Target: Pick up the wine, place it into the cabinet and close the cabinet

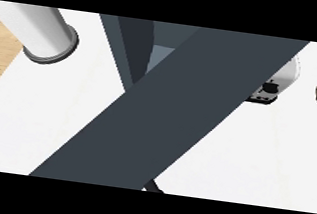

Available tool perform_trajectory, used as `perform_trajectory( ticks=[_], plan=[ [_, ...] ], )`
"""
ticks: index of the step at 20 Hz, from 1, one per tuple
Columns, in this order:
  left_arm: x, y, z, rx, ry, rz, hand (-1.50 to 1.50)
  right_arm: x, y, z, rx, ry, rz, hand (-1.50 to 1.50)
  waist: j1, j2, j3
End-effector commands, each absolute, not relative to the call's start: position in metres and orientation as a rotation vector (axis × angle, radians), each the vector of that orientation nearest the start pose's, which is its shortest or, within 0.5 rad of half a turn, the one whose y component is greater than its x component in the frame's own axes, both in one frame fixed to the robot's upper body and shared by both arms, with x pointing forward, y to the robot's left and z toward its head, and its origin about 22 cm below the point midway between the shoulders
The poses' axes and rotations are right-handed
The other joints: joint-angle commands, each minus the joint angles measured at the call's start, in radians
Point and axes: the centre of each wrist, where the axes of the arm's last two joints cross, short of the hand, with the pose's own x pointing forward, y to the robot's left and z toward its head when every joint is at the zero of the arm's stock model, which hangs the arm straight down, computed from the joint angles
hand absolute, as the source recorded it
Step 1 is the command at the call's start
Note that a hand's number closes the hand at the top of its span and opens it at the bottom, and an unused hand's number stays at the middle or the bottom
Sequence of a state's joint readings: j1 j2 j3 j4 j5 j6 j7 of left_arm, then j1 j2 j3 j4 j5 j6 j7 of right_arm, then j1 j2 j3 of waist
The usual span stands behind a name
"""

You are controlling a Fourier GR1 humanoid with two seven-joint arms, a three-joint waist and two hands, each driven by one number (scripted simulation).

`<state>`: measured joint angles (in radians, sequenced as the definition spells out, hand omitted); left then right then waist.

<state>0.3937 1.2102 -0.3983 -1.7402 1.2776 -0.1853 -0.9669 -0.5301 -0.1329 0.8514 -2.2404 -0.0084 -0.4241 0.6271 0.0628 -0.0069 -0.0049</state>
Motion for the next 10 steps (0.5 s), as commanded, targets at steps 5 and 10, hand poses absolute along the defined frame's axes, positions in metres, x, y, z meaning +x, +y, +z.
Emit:
perform_trajectory(
  ticks=[5,10],
  plan=[
    [0.122,0.421,0.063,-0.401,-1.884,0.168,-1.50,0.211,-0.005,0.230,0.491,-1.877,0.524,1.50,0.010,0.009,0.002],
    [0.116,0.429,0.067,-0.397,-1.871,0.153,-1.50,0.258,0.005,0.247,0.502,-1.869,0.521,1.50,0.013,0.011,0.004]
  ],
)
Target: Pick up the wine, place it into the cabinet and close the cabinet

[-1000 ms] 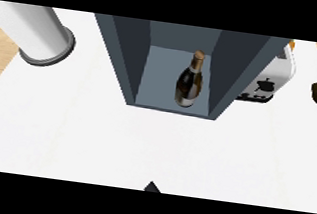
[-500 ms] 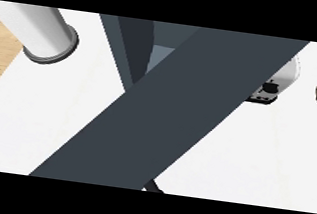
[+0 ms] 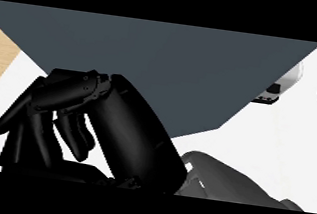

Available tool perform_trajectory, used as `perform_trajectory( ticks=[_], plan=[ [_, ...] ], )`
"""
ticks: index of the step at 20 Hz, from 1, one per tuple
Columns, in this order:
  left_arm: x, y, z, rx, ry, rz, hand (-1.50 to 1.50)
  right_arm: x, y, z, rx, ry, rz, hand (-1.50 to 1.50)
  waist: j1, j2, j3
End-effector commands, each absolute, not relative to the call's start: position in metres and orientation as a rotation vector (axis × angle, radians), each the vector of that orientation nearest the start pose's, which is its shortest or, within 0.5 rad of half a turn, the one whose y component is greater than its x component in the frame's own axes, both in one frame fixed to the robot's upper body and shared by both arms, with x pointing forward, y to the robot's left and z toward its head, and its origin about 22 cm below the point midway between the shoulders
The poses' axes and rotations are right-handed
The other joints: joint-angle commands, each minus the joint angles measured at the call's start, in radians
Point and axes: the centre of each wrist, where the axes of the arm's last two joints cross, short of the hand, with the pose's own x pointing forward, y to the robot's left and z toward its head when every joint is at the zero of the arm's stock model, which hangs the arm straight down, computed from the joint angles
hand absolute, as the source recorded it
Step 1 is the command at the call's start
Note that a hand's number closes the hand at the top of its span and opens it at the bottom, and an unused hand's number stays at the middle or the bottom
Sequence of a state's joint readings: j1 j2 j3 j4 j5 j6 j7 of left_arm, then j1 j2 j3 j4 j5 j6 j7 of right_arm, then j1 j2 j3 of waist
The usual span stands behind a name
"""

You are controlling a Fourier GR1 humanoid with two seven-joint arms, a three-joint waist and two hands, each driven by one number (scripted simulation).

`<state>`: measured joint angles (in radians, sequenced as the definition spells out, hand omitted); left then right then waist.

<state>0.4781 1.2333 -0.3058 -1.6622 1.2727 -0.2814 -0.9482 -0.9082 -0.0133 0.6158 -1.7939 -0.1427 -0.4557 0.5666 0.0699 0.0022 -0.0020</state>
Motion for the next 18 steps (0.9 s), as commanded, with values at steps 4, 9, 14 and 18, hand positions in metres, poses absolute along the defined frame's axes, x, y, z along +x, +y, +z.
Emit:
perform_trajectory(
  ticks=[4,9,14,18],
  plan=[
    [0.120,0.439,0.073,-0.390,-1.886,0.168,-1.50,0.296,0.003,0.261,0.536,-1.828,0.589,1.50,-0.007,0.004,0.001],
    [0.119,0.441,0.071,-0.378,-1.887,0.171,-1.50,0.312,0.004,0.250,0.711,-1.556,0.863,1.50,0.000,0.008,0.001],
    [0.121,0.449,0.074,-0.386,-1.891,0.154,-1.50,0.323,0.023,0.232,0.763,-1.312,1.147,1.50,0.012,0.010,-0.001],
    [0.119,0.454,0.067,-0.373,-1.898,0.159,-1.50,0.339,0.022,0.215,0.817,-1.210,1.189,1.50,-0.025,0.003,0.001]
  ],
)
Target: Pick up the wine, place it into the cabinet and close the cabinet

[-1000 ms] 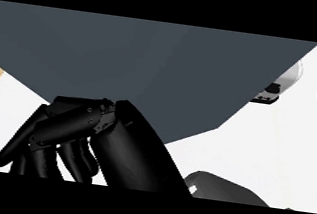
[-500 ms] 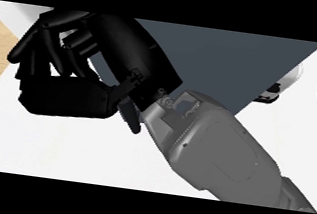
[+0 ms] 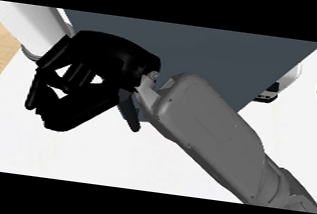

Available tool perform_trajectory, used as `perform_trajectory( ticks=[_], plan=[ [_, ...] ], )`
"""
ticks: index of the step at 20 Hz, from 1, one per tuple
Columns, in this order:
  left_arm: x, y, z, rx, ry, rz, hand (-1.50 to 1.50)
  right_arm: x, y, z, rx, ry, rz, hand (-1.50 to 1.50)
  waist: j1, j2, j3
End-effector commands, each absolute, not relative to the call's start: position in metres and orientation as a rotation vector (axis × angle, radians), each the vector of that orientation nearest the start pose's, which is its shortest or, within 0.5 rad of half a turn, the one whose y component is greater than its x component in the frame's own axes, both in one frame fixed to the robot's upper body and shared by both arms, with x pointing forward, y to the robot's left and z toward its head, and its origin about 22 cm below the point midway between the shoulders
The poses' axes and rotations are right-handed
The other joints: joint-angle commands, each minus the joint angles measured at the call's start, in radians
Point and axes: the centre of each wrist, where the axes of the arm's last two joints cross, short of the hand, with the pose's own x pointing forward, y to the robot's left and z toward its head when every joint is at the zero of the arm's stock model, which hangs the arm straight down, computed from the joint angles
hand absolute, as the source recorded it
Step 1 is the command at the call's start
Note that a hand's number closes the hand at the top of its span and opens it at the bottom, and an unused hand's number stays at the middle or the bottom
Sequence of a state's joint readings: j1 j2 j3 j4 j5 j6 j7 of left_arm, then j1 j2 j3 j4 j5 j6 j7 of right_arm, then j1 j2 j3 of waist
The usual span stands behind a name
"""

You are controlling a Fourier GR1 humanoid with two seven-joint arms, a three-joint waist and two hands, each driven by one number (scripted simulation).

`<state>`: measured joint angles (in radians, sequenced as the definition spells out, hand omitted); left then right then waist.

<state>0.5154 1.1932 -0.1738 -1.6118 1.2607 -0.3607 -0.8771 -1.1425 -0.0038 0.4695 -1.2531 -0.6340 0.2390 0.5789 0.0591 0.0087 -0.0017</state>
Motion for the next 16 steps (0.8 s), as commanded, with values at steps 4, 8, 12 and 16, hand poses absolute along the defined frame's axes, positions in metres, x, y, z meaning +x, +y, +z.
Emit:
perform_trajectory(
  ticks=[4,8,12,16],
  plan=[
    [0.126,0.454,0.080,-0.401,-1.882,0.155,-1.50,0.365,0.022,0.214,0.876,-1.155,1.121,1.50,-0.003,-0.002,0.001],
    [0.125,0.464,0.096,-0.355,-1.895,0.157,-1.50,0.386,0.005,0.203,0.963,-1.142,1.077,1.50,-0.006,-0.004,0.003],
    [0.113,0.471,0.083,-0.362,-1.881,0.160,-1.50,0.394,0.008,0.212,1.004,-1.163,1.039,1.50,-0.012,-0.006,0.002],
    [0.107,0.468,0.074,-0.370,-1.866,0.163,-1.50,0.410,0.000,0.202,0.986,-1.149,0.972,1.50,0.002,-0.003,0.001]
  ],
)
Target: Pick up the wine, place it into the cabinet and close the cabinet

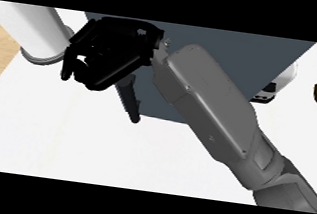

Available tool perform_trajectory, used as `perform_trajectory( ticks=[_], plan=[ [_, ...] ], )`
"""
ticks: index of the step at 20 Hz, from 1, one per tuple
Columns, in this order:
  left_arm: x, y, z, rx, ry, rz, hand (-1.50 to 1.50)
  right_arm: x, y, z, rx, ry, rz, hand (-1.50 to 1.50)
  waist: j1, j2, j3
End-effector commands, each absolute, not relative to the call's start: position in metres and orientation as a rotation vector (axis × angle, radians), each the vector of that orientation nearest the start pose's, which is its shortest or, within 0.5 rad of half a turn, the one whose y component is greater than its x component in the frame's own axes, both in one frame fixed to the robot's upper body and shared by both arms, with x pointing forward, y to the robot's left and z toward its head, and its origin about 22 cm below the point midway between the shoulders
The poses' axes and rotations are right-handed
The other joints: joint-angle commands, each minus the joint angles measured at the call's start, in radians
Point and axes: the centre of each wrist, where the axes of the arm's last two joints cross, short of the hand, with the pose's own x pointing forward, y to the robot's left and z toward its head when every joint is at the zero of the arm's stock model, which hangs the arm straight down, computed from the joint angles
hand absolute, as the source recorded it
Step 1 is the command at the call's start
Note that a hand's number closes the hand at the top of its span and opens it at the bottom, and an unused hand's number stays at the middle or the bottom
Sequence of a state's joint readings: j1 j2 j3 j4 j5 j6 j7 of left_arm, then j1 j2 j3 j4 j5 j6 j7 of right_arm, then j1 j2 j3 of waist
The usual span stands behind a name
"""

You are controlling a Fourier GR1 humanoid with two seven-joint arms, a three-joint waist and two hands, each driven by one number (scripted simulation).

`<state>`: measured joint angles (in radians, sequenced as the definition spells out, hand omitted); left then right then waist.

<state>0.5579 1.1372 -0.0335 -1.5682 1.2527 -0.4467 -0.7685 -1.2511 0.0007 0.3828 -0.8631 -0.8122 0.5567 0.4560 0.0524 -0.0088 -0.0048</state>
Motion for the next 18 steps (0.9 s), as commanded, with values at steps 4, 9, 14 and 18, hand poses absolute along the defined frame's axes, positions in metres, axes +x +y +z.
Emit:
perform_trajectory(
  ticks=[4,9,14,18],
  plan=[
    [0.122,0.460,0.087,-0.365,-1.875,0.154,-1.50,0.421,-0.025,0.199,0.969,-1.227,0.889,1.50,-0.006,0.018,0.006],
    [0.120,0.460,0.080,-0.343,-1.874,0.172,-1.50,0.435,-0.057,0.213,0.834,-1.332,0.824,1.50,-0.015,0.022,0.004],
    [0.125,0.463,0.085,-0.333,-1.874,0.145,-1.50,0.437,-0.056,0.216,0.773,-1.445,0.734,1.50,-0.030,0.027,0.003],
    [0.136,0.457,0.092,-0.357,-1.890,0.104,-1.50,0.437,-0.049,0.215,0.757,-1.461,0.727,1.50,-0.035,0.035,0.003]
  ],
)
